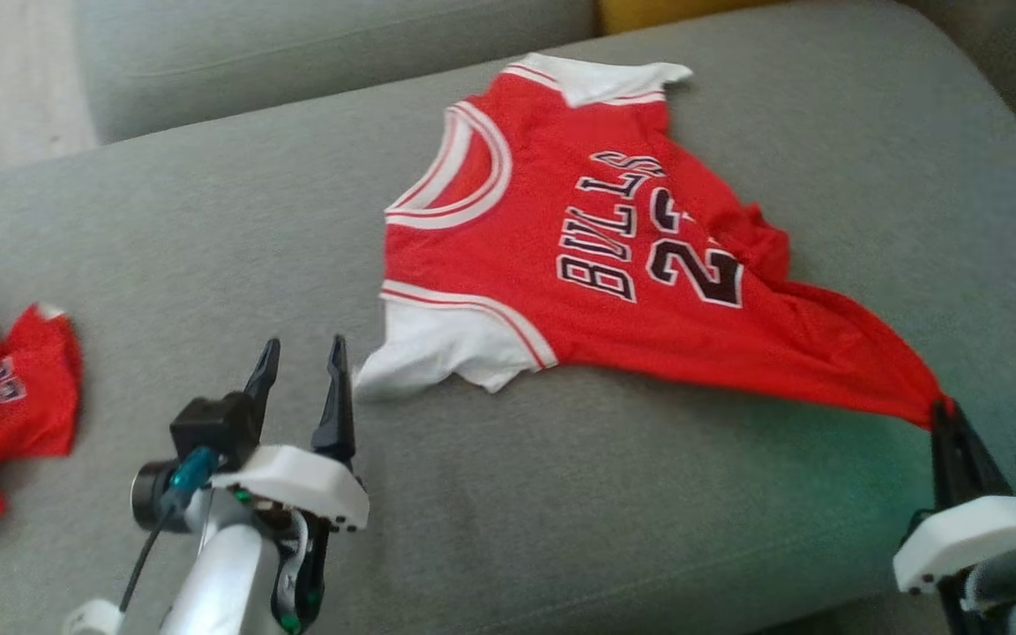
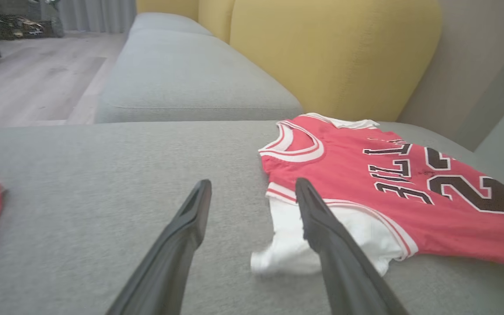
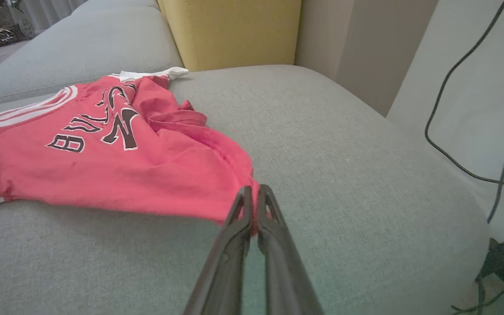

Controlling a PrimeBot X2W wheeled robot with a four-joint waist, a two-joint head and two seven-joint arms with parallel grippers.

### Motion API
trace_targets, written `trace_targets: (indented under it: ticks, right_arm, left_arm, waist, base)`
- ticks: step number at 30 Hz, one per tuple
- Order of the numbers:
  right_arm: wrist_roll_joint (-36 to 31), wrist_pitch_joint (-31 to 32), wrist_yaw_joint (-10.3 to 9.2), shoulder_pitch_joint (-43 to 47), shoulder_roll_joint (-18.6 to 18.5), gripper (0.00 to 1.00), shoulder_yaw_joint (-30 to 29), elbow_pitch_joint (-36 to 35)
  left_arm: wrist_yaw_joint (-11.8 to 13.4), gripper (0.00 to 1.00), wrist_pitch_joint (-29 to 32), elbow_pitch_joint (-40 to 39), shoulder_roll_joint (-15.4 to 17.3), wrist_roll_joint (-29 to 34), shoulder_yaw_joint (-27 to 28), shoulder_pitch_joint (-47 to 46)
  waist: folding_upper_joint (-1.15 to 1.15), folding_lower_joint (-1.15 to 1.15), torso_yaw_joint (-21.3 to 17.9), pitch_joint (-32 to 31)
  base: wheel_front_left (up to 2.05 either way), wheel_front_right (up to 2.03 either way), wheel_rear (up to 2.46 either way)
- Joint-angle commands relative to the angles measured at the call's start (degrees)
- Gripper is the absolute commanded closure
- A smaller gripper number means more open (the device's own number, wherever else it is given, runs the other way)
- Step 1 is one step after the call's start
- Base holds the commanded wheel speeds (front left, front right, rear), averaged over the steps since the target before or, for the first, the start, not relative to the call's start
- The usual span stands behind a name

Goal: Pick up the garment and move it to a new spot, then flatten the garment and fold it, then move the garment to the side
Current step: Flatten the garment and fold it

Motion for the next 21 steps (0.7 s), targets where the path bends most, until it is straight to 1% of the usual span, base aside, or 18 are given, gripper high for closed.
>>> trace_targets:
  ticks: [1, 6, 12, 21]
  right_arm:
    - [-0.66, -0.29, 0.12, -1.64, -0.06, 1.00, 1.58, -1.96]
    - [-1.13, -1.75, 0.12, -2.94, 0.60, 1.00, 3.22, 0.09]
    - [-1.04, -3.36, 0.12, -4.53, 0.95, 1.00, 3.88, 2.42]
    - [-0.94, -4.63, 0.12, -5.53, 1.07, 1.00, 4.35, 4.64]
  left_arm:
    - [-0.36, 0.00, -0.70, -1.23, 0.48, 0.48, 1.94, -3.93]
    - [-2.10, 0.00, 0.01, 4.86, 0.53, 1.18, -0.35, -6.67]
    - [-3.10, 0.00, 3.15, 10.98, 1.54, 1.99, -2.05, -9.02]
    - [-2.75, 0.00, 5.15, 14.39, 3.31, 3.52, -3.81, -9.69]
  waist:
    - [0.00, 0.00, -2.34, 1.05]
    - [0.00, 0.00, -4.15, 2.12]
    - [0.00, 0.00, -4.33, 2.72]
    - [0.00, 0.00, -3.58, 2.63]
  base:
    - [0.00, 0.00, 0.00]
    - [0.00, 0.00, 0.00]
    - [0.00, 0.00, 0.00]
    - [0.00, 0.00, 0.00]
